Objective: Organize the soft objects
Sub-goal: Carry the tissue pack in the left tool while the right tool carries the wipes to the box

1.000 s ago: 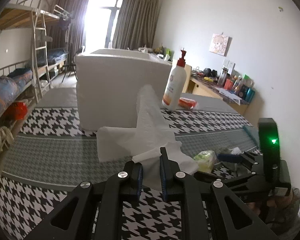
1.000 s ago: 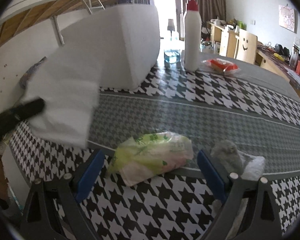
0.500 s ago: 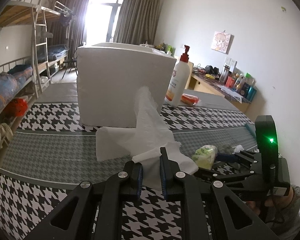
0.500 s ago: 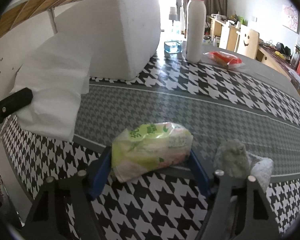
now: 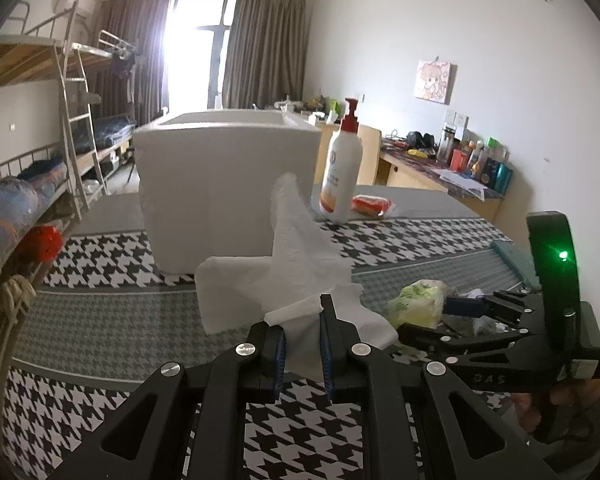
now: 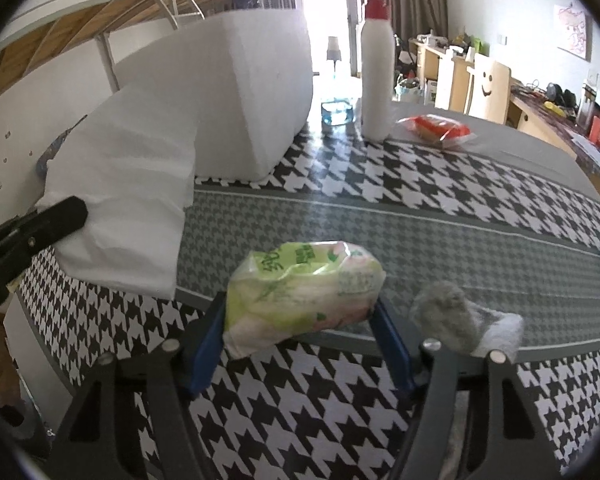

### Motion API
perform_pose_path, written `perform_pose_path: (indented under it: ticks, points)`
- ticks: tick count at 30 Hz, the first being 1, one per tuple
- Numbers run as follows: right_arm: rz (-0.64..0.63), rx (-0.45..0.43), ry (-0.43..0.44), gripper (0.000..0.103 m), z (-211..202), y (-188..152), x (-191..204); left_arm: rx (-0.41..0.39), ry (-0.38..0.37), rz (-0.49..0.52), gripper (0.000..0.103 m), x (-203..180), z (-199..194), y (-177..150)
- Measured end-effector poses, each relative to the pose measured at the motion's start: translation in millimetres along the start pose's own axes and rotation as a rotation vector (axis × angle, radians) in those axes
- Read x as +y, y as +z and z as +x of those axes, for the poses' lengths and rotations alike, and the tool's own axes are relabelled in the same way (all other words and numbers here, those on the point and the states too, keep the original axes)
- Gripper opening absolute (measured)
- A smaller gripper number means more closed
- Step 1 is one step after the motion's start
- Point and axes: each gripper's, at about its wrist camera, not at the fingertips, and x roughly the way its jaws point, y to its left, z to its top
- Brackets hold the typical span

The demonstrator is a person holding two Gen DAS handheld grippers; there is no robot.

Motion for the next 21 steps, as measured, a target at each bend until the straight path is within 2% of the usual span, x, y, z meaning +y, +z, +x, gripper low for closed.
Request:
perform_pose_path:
  ticks: [21]
  points:
    - [-0.054, -0.170, -0.024, 0.073, -57.5, 13.8, 6.1, -0.073, -0.010, 0.040, 0.016, -8.3, -21.5, 16.3]
